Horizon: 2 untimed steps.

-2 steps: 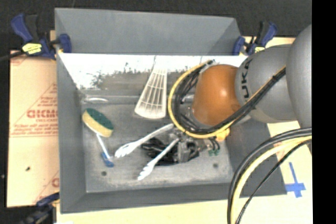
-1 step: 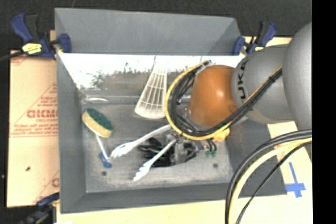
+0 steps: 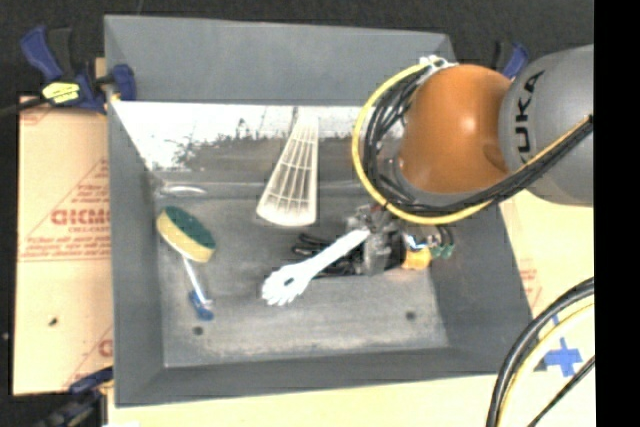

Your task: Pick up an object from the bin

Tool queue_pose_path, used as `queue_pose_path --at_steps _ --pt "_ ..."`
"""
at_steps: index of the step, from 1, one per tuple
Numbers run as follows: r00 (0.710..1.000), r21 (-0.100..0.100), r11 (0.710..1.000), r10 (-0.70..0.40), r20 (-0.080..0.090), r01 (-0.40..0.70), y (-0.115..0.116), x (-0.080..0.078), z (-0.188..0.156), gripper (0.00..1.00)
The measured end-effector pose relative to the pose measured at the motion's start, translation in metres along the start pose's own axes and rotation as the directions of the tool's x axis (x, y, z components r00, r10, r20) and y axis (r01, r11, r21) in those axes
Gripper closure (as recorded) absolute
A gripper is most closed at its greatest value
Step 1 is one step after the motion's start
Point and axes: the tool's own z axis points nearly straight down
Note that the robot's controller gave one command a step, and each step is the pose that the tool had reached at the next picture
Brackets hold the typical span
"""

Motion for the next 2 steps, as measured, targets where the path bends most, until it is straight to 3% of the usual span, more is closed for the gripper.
queue_pose_path --at_steps 1,2 --pt "1.000 -0.007 1.000 -0.004 -0.019 0.004 0.026 0.020 0.023 1.00" --pt "1.000 -0.007 1.000 -0.002 -0.025 0.002 0.024 0.019 -0.004 1.00"
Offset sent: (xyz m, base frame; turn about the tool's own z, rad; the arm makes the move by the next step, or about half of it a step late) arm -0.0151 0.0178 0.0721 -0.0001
